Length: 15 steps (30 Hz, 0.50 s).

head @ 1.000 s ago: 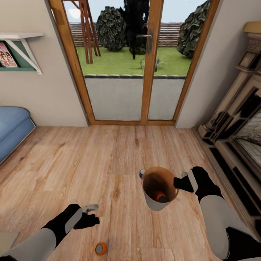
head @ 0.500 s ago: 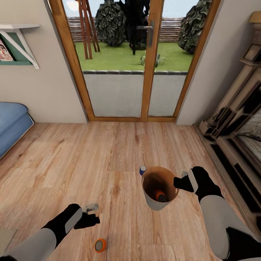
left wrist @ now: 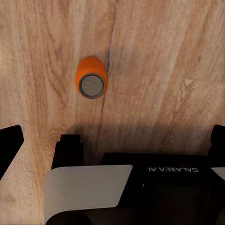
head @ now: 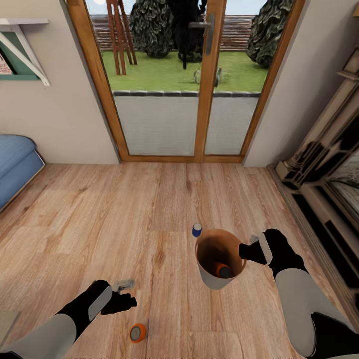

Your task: Put the three can of soda from the living room inside the tash can in the kitchen.

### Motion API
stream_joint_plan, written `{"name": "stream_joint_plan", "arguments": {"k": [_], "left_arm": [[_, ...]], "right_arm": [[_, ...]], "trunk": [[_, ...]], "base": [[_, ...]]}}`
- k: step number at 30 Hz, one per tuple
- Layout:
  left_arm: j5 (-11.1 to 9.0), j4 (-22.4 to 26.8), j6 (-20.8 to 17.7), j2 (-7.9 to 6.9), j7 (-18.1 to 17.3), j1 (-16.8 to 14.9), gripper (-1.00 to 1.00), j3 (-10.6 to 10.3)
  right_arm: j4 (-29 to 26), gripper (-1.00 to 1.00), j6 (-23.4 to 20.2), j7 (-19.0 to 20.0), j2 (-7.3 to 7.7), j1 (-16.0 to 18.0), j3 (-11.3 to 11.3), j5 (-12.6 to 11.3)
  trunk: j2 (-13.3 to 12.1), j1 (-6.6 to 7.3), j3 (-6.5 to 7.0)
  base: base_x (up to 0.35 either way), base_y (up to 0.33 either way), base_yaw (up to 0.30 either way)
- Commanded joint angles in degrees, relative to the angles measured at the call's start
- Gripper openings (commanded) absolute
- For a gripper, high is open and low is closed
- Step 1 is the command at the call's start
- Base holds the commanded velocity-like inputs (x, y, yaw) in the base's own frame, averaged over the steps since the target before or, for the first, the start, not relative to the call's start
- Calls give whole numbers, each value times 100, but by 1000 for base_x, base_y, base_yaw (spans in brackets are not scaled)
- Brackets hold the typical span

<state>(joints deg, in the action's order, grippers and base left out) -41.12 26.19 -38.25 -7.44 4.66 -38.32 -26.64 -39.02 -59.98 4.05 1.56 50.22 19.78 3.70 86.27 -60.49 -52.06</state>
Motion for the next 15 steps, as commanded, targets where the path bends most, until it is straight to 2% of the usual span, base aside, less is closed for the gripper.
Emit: {"name": "stream_joint_plan", "arguments": {"k": [1,4,6,9,14,15], "left_arm": [[-2,0,1,-4,0,0,100,0],[0,0,4,-3,0,0,100,1],[7,0,7,-3,-1,0,100,1],[20,0,9,0,-1,0,100,-3],[39,0,10,19,-1,0,100,-7],[40,0,10,21,-1,0,100,-7]], "right_arm": [[-2,-100,-2,26,-1,4,7,-173],[-27,-100,-2,32,-5,5,4,-173],[-232,-100,-2,49,-10,3,6,-176],[-937,-100,-2,136,-45,-87,-29,-182],[-3193,-100,-2,231,-406,-849,-450,-180],[-3402,-100,-2,234,-437,-927,-494,-179]], "trunk": [[42,-21,-27],[162,-87,-109],[242,-131,-163],[363,-197,-244],[563,-307,-380],[603,-329,-406]], "base": [[0,0,53],[0,0,57],[0,0,60],[0,0,61],[0,0,74],[0,0,99]]}}
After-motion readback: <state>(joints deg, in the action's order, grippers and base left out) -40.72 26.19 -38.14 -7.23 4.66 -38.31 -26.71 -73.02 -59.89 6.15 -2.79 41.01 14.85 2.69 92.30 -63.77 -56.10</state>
